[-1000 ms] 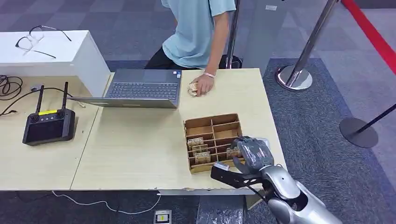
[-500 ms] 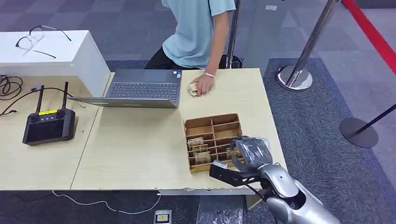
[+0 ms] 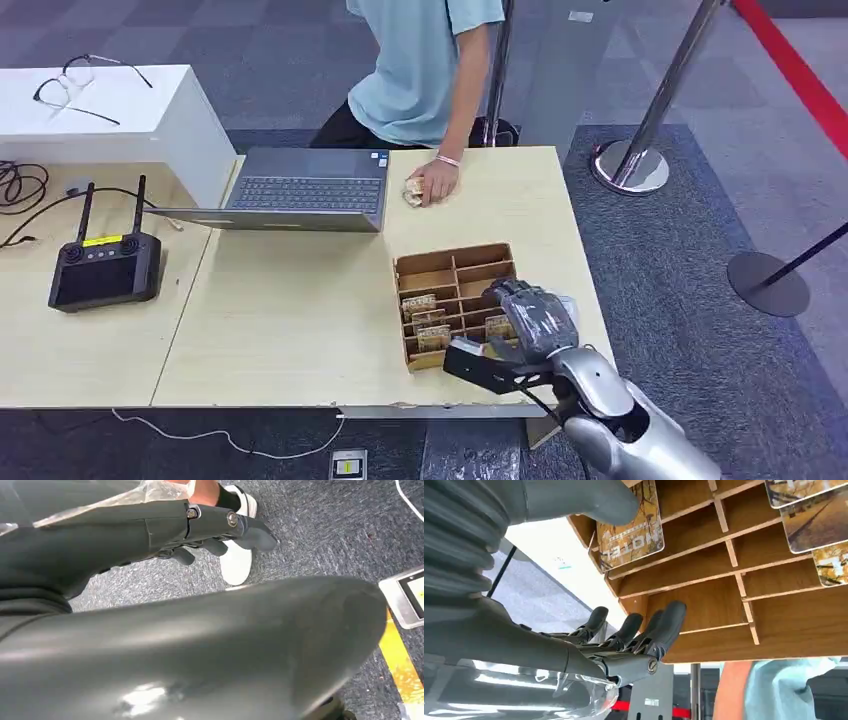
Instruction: Pass the card to the sensor for recognition and then transmit it.
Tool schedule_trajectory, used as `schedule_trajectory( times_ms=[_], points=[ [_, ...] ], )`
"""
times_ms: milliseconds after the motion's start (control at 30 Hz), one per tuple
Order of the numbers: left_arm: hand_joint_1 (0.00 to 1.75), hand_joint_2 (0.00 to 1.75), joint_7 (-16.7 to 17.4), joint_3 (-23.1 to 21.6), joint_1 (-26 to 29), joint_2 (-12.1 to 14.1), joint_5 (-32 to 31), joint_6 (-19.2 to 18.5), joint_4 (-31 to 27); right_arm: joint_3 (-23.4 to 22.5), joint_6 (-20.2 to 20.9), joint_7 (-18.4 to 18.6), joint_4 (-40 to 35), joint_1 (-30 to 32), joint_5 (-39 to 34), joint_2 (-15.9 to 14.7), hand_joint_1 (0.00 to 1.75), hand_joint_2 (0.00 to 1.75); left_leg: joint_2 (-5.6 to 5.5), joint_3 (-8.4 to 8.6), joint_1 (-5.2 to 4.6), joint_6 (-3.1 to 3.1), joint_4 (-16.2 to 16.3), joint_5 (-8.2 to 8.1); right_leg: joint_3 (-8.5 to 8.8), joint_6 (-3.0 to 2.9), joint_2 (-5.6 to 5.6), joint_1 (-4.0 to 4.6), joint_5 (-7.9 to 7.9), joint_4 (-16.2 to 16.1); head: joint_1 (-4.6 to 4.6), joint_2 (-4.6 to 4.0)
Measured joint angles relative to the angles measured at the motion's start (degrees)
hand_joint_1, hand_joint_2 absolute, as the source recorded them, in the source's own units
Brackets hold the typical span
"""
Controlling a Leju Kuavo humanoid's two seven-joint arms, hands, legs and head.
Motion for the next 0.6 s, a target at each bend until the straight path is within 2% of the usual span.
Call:
schedule_trajectory(
  times_ms=[167,300,600],
  points=[
    [0.00,0.00,-0.09,0.00,-0.01,0.00,-0.06,-0.13,0.00,0.11,0.96,-0.09,0.02,-1.16,-0.24,0.22,0.49,1.75,0.00,0.01,0.00,0.00,0.00,0.00,0.00,0.00,0.00,0.00,0.00,0.00,-0.02,0.00],
    [0.00,0.00,-0.22,0.00,-0.01,-0.02,-0.24,-0.13,0.00,0.59,1.49,-0.09,0.57,-1.88,-0.31,0.37,0.59,1.75,0.00,0.01,0.00,0.00,0.00,0.00,0.00,0.00,0.00,0.00,0.00,0.00,0.00,0.00],
    [0.00,0.00,-0.63,0.00,0.00,-0.02,-0.44,-0.20,0.00,1.40,2.21,-0.09,2.10,-3.03,-0.92,0.48,0.63,1.75,-0.01,0.00,0.00,0.00,0.00,0.00,-0.01,0.00,0.00,0.00,0.00,0.00,-0.02,0.00]
  ],
)
